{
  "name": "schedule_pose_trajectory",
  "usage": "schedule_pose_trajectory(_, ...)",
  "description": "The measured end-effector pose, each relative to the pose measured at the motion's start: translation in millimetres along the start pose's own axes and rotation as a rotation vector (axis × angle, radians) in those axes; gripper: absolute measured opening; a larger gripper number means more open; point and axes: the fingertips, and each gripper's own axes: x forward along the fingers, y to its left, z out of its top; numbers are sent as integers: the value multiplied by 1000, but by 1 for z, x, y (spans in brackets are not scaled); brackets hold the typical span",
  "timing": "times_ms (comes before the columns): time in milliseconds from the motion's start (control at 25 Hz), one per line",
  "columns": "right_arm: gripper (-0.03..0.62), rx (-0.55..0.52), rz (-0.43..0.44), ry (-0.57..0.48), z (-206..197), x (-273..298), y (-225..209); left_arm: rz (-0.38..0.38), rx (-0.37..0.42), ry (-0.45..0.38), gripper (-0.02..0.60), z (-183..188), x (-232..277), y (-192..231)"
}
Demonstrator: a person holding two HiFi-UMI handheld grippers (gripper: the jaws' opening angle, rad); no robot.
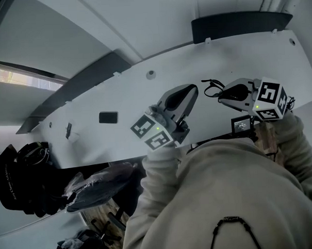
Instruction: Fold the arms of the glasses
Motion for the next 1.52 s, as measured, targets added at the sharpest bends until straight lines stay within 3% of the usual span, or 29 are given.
schedule_pose_trajectory(680,61,29,40,193,-60,48,-28,109,-68,34,5,-20,-20,12)
schedule_pose_trajectory(880,61,26,17,261,-84,69,-39,119,-79,39,5,-25,-30,15)
schedule_pose_trajectory(1520,61,-18,-24,636,-247,144,-97,225,-97,19,5,-23,-73,33)
